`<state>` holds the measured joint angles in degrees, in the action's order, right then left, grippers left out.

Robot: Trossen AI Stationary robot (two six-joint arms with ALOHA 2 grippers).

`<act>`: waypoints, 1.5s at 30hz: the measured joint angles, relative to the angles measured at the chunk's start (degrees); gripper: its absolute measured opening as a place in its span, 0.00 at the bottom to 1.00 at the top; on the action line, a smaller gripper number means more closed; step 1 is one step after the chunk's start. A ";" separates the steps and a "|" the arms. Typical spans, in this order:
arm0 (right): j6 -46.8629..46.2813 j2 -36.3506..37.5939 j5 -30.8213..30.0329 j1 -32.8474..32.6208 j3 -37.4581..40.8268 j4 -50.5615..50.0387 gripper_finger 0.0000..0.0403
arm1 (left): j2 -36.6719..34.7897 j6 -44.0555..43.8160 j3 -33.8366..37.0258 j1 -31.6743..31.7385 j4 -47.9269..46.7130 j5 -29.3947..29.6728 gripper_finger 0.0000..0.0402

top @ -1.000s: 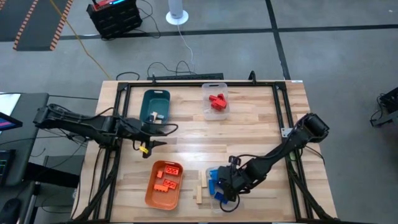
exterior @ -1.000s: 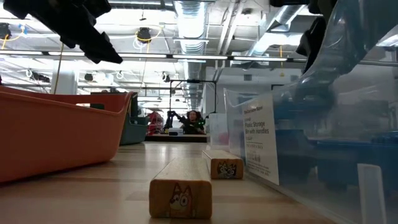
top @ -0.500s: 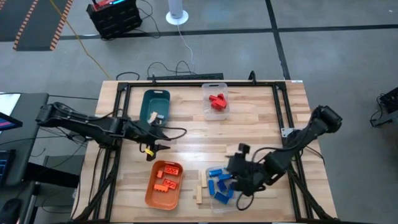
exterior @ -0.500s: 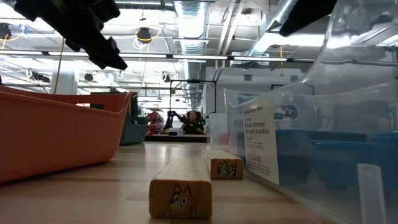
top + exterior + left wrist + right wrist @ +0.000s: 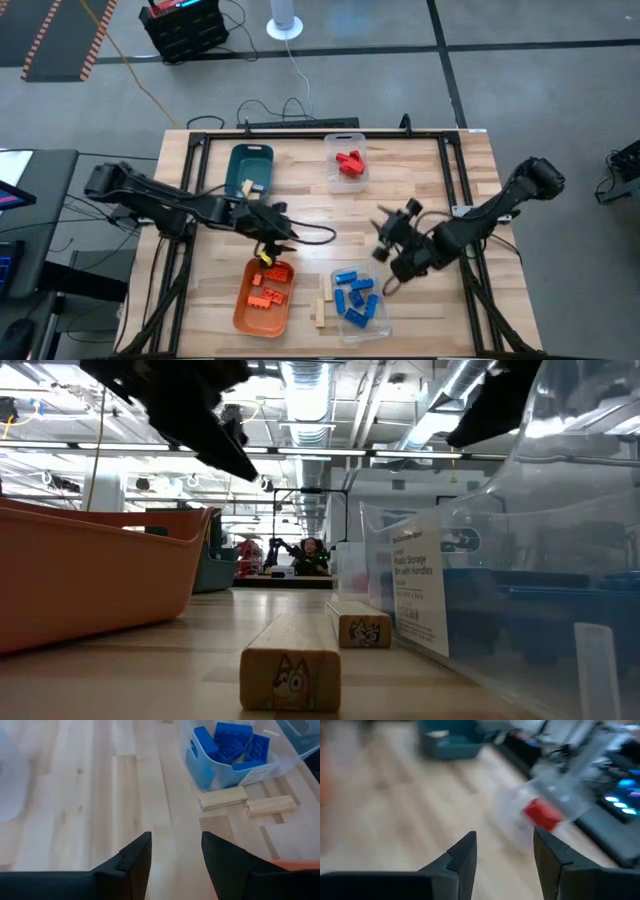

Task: Sort blocks
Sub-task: Put the brown wooden block into the blue bin

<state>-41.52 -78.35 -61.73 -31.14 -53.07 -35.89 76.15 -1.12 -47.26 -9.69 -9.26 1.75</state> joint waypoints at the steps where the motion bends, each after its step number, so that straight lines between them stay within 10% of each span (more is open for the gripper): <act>1: 0.06 0.61 -1.15 1.01 0.01 0.11 0.40 | 1.62 -0.03 -0.75 0.00 0.26 -0.60 0.42; 19: -0.65 5.33 -4.71 2.85 -0.01 2.08 0.36 | 26.48 -4.50 -17.80 -7.84 0.64 -2.97 0.42; 45: -0.58 5.31 -10.85 0.90 -0.03 -0.14 0.34 | 37.21 -9.37 -24.08 -10.99 3.31 -7.25 0.42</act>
<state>-42.11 -73.03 -72.58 -30.24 -53.10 -36.03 113.36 -10.49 -71.34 -20.68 -5.95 -5.50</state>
